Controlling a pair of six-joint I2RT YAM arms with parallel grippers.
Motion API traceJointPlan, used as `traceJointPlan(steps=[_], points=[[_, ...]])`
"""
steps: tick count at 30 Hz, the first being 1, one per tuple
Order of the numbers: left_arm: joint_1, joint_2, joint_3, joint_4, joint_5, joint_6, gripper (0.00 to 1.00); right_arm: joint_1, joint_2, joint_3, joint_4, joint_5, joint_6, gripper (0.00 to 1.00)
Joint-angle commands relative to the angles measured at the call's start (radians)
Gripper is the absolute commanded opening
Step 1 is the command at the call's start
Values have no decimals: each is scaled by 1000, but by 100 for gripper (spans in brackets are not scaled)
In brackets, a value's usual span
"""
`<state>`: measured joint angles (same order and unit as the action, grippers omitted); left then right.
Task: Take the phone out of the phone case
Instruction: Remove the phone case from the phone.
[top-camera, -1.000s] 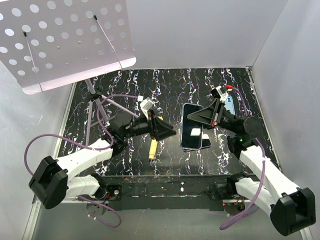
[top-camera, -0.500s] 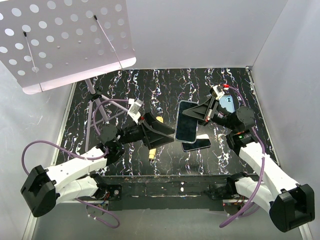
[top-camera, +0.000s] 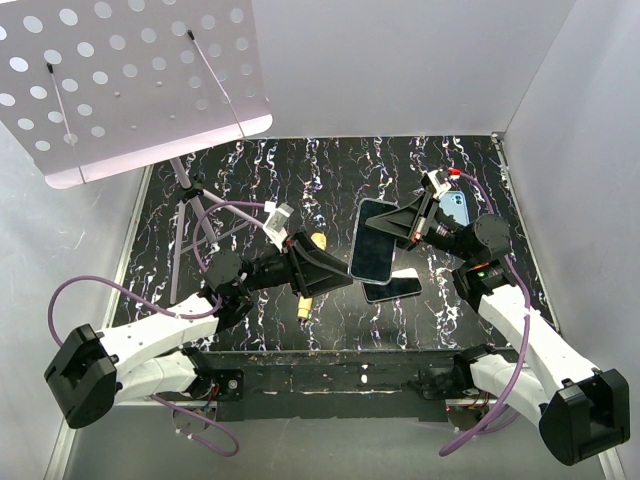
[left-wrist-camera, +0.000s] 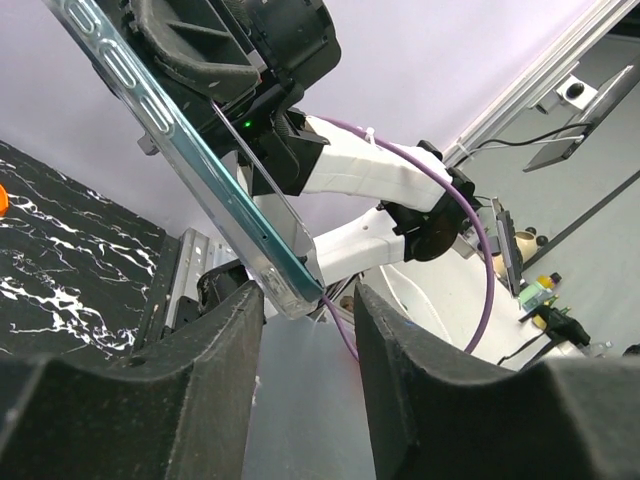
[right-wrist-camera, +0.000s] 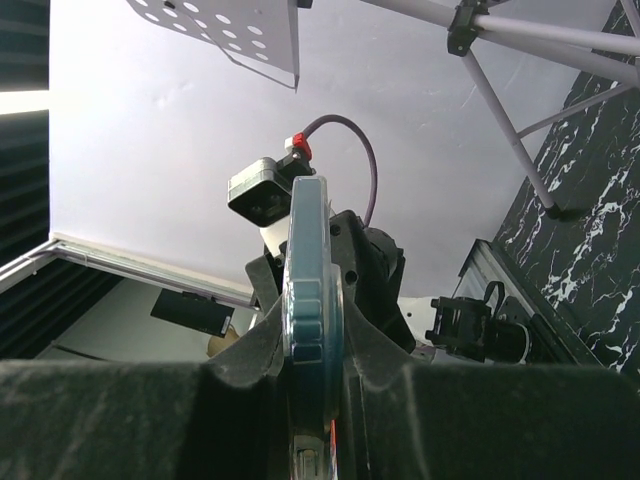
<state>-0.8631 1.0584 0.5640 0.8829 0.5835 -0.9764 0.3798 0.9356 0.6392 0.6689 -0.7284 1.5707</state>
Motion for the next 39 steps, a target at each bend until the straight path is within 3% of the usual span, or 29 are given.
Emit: traceJointPlan(steps=[1,6,10,14,18,27,39], points=[[-5,3,1,16,-8,22,37,-4,-21,34,107,34,40,1],[-5,11,7,-1,-19,41,25,-4,-20,20,146,26,71,1],[-5,18,11,-5,-25,38,22,-4,-21,10,166,24,87,1],[-5,18,20,-87,-76,27,13,-2,-26,5,182,20,89,1],[-5,18,8,-84,-132,-27,14,-1,-38,-3,188,18,77,1],[-5,28,62,-378,-312,-100,14,65,-40,5,313,64,40,1],[-8,35,48,-447,-473,-113,12,166,2,-29,472,185,106,1]])
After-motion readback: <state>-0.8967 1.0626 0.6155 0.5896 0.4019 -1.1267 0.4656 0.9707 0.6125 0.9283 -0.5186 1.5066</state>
